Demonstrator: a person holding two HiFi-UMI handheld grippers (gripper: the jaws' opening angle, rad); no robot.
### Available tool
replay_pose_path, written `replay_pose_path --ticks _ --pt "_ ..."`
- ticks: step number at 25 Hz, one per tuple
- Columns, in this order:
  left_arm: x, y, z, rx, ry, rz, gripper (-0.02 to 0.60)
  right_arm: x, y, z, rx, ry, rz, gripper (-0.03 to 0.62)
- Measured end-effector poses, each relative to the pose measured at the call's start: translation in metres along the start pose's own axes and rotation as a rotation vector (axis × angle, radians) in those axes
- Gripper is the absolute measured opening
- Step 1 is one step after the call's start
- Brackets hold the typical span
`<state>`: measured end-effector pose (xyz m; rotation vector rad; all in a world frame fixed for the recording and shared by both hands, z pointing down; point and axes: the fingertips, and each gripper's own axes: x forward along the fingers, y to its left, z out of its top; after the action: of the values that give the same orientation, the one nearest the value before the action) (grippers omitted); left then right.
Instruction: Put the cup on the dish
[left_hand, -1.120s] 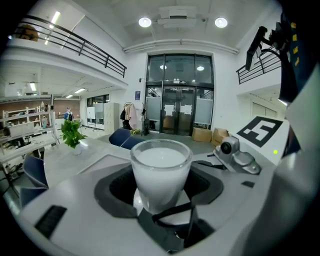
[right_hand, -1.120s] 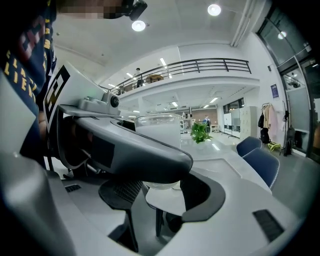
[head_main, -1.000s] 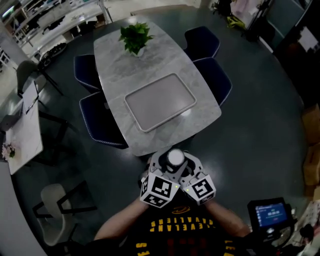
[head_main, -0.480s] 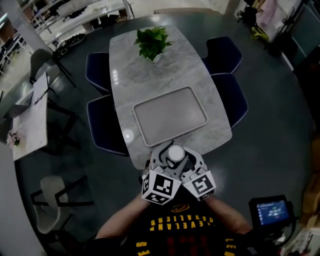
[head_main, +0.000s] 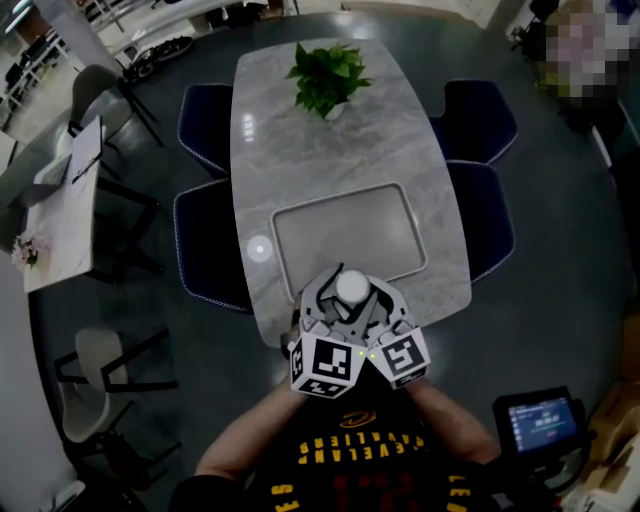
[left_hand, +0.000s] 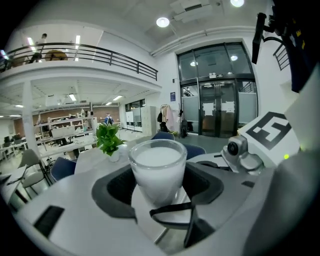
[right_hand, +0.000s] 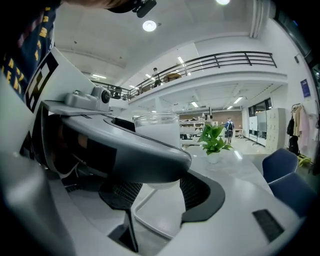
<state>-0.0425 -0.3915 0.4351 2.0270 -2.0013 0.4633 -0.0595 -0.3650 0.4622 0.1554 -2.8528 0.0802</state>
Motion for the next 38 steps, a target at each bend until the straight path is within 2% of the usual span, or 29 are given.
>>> replay_pose_path --ticks 4,9,13,19,25,32,38 --pt "0.015 0.023 -0.002 -0.056 -0.047 0.046 0.261 0.024 -0.013 -0.001 -0.014 0.0 0.031 0.225" --pt "0.025 0.042 -0.004 -0.099 -0.076 0.064 0.261 0.045 -0.025 -0.013 0.031 0.018 0.059 0.225" --pt "0.047 0.055 -0.017 -0.096 -0.049 0.068 0.261 0.065 -0.041 -0.026 0.001 0.057 0.074 0.225" --pt "0.09 0.06 -0.049 -0.052 0.021 0.045 0.261 0.09 -0.07 -0.061 -0.02 0.151 0.051 0.225" --pt "0.125 0.062 -0.077 -0.086 0.088 0.031 0.261 0.104 -0.091 -0.098 -0.019 0.224 0.053 0.225" --pt "0.168 0.073 -0.11 -0.097 0.114 0.019 0.261 0.13 -0.118 -0.138 -0.024 0.262 0.052 0.225" --pt "0.176 0.076 -0.114 -0.086 0.118 0.014 0.261 0.134 -0.124 -0.144 -0.061 0.3 0.034 0.225"
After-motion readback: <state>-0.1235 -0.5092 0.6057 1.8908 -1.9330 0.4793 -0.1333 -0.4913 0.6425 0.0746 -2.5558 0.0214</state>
